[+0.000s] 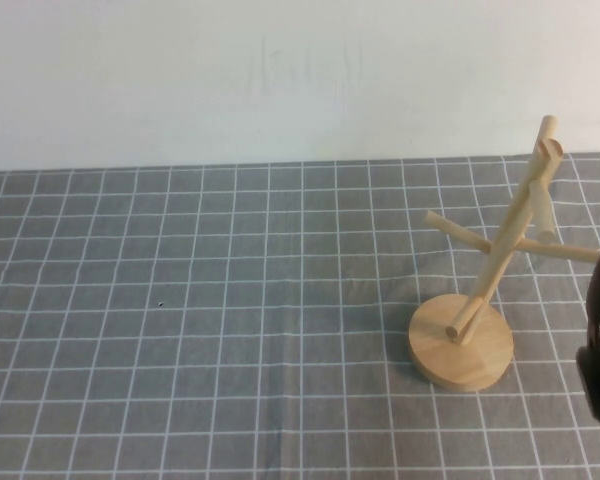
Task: Take out the headphones from the headphone stand
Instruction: Place the headphones on the table
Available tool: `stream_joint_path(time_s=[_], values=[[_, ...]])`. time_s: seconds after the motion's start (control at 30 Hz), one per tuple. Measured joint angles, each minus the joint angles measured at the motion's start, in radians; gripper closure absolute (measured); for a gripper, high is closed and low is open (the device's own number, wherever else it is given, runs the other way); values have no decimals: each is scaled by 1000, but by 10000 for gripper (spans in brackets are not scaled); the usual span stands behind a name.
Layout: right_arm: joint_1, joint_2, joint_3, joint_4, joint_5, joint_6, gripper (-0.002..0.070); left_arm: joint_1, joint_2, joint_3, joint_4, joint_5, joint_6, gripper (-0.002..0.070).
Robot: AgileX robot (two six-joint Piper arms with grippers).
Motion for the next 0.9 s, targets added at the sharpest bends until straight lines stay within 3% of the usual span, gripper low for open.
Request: stream_joint_path(time_s=[0.43,0.7,0.9], values=[[-12,409,0,40,-100,-23,682,0,0,0,0,0,0,679],[-110,583,0,275,-193,-191,682,0,0,0,0,0,0,679],[-143,668,0,233,-207,-161,682,0,0,0,0,0,0,679]])
